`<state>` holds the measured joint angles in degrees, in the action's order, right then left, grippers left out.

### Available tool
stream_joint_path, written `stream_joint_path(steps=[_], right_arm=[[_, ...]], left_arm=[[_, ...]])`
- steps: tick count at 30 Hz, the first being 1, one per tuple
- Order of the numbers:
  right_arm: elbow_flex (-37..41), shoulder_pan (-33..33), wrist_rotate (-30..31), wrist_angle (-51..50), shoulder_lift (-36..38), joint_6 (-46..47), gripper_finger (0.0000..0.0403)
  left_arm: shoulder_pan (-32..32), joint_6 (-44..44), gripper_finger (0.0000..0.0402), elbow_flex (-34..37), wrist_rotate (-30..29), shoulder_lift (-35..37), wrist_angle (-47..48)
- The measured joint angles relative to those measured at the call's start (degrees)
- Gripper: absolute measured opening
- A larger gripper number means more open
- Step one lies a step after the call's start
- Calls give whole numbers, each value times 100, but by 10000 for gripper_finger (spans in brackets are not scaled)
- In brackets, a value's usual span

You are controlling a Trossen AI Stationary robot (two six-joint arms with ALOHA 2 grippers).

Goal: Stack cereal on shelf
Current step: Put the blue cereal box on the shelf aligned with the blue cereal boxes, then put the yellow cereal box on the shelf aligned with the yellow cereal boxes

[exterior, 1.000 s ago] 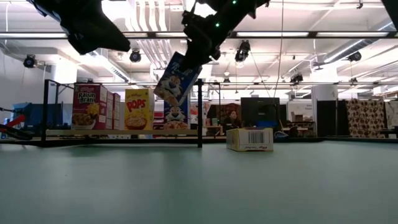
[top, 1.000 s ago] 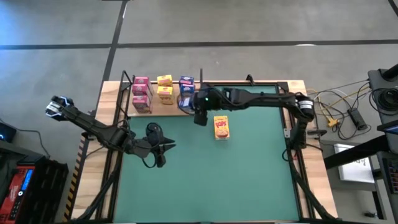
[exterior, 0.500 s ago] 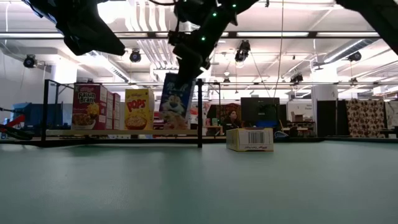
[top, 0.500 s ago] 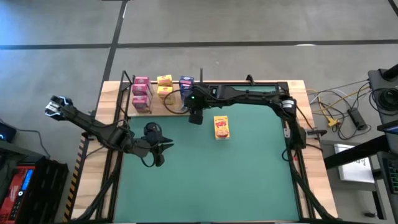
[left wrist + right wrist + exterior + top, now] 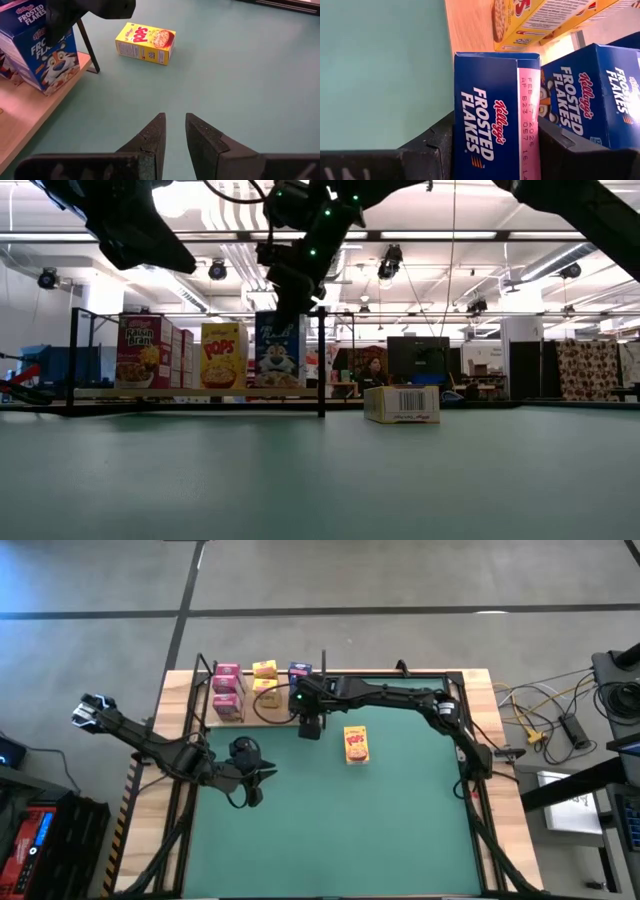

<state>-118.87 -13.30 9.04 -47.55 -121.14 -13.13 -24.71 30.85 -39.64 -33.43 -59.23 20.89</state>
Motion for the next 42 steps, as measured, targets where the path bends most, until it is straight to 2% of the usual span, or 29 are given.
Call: stream_joint_path(steps=[13,25,37,42], right_arm=[[16,-13,-52,287,4,-111,180],[44,-22,-21,272,15,-149,234],[-824,-17,-2,-863,36,-140,242],[-1273,17,-2,-1771,90,122,244]], left_arm=[[0,11,57,0,0,9,41],[0,31,57,0,-1,9,61],[0,59,57,0,0,9,65],[0,177,57,0,0,9,66]])
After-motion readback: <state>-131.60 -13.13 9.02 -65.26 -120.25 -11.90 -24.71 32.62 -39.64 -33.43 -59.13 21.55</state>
